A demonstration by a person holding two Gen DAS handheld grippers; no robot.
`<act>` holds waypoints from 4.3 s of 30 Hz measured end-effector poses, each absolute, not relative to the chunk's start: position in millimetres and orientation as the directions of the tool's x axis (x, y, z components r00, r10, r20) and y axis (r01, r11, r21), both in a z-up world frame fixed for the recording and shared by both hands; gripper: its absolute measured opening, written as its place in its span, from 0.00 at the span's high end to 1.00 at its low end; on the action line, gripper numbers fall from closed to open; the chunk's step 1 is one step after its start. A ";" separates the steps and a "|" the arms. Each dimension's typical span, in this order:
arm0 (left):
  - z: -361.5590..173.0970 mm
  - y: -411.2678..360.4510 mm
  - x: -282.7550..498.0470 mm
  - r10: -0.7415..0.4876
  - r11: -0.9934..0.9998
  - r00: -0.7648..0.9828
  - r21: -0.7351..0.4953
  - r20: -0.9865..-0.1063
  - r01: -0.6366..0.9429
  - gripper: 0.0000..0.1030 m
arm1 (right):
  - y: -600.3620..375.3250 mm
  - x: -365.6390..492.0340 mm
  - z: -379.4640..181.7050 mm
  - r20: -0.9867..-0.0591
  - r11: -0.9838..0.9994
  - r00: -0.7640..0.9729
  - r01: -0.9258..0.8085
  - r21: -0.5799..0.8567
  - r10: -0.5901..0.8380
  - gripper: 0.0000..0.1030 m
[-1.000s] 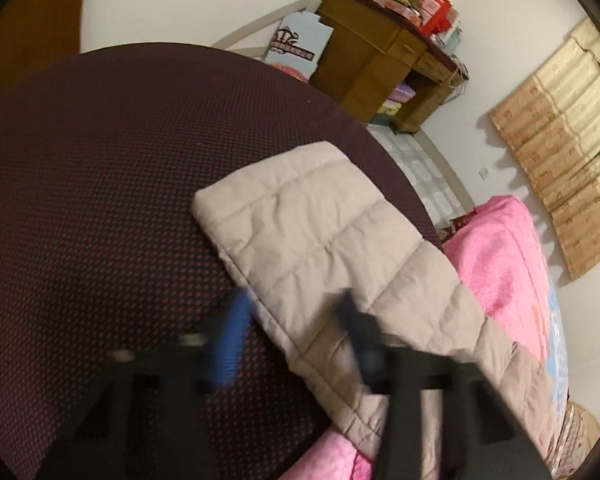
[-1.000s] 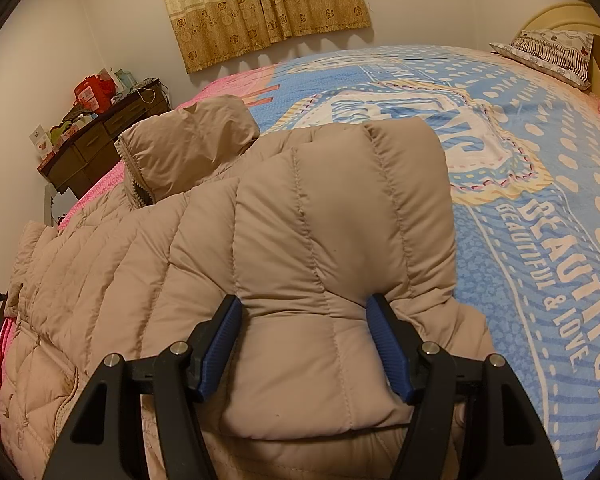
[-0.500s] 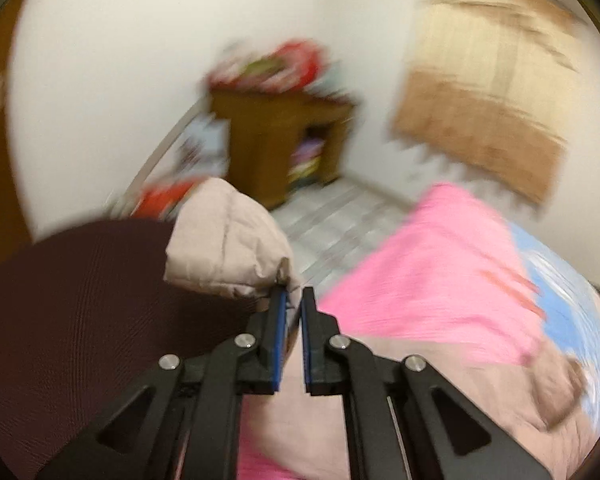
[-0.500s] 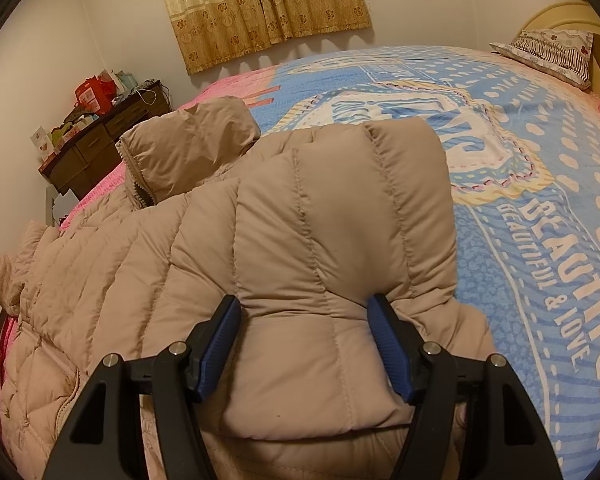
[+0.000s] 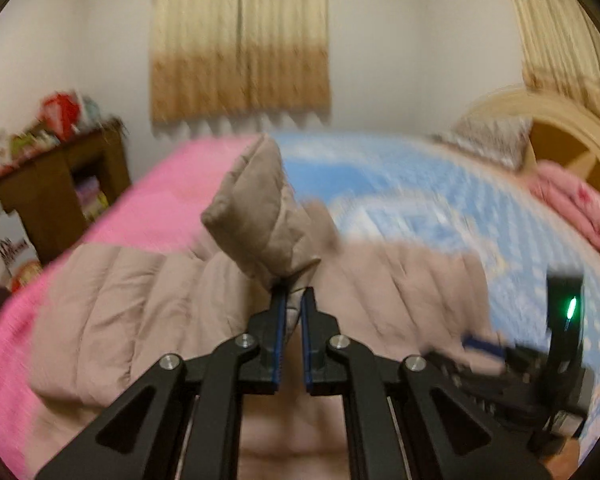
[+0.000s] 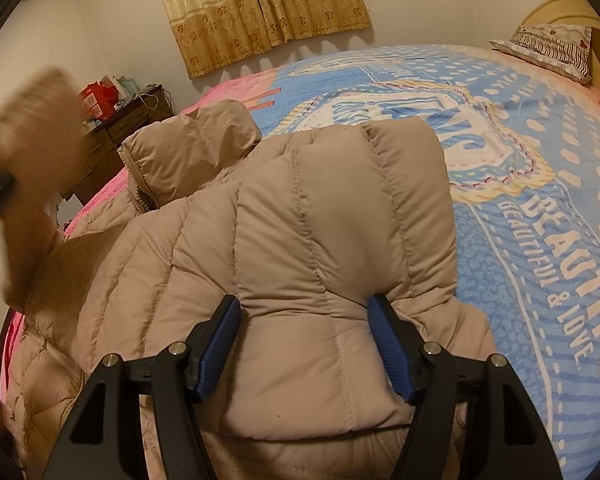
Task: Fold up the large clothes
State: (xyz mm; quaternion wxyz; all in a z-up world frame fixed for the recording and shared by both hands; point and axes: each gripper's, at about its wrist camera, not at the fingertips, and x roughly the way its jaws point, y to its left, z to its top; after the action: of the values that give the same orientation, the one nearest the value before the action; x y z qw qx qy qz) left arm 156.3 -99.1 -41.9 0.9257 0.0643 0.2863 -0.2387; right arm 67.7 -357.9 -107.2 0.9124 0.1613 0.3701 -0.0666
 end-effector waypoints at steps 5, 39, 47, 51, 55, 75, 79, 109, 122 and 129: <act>-52.6 -92.3 112.7 -0.430 0.834 0.655 0.003 -0.622 0.551 0.75 | -358.1 69.7 -108.1 -0.691 0.935 0.723 0.240 0.260 0.007 0.34; -47.2 130.5 87.4 -0.328 0.940 0.644 -0.172 -0.691 0.295 0.17 | -299.6 59.0 -56.8 -0.674 0.940 0.715 0.074 0.334 0.184 0.34; -59.9 204.9 -22.4 -0.375 0.901 0.596 -0.126 -0.710 0.416 0.06 | -351.0 -125.6 -69.1 -0.653 0.873 0.703 0.094 0.478 0.282 0.25; -88.5 210.3 -52.0 -0.365 0.902 0.546 -0.141 -0.754 0.407 0.06 | -352.6 -194.9 -92.5 -0.664 0.839 0.689 0.149 0.523 0.291 0.25; -103.2 204.4 -65.0 -0.359 0.899 0.548 -0.123 -0.755 0.419 0.06 | -341.3 -224.1 -106.7 -0.694 0.852 0.666 0.167 0.496 0.274 0.25; -103.6 222.7 -76.7 -0.464 0.880 0.501 -0.312 -0.731 0.359 0.86 | -296.4 -226.4 -109.6 -0.752 0.898 0.563 0.037 0.438 0.344 0.74; -78.5 232.0 -93.4 -0.527 0.845 0.537 -0.342 -0.659 0.411 0.89 | -306.6 -243.9 -85.7 -0.680 0.858 0.601 -0.019 0.514 0.421 0.81; 23.0 56.1 237.1 -0.371 0.927 0.672 -0.212 -0.641 0.309 0.00 | -300.0 242.5 27.2 -0.724 0.901 0.657 0.156 0.404 0.211 0.01; -102.1 71.8 236.7 -0.239 0.958 0.553 -0.101 -0.798 0.269 0.00 | -334.1 251.3 -83.5 -0.866 0.894 0.466 0.291 0.341 0.179 0.84; -32.1 52.4 223.1 -0.313 0.937 0.634 -0.121 -0.707 0.329 0.03 | -338.5 172.5 -124.9 -0.705 0.892 0.685 0.185 0.412 0.184 0.88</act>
State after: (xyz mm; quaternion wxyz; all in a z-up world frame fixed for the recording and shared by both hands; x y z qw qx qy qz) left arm 223.1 52.4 -32.1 0.9037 0.0098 0.3895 -0.1777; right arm 172.5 -338.5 -124.9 0.8881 0.2324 0.3967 -0.0005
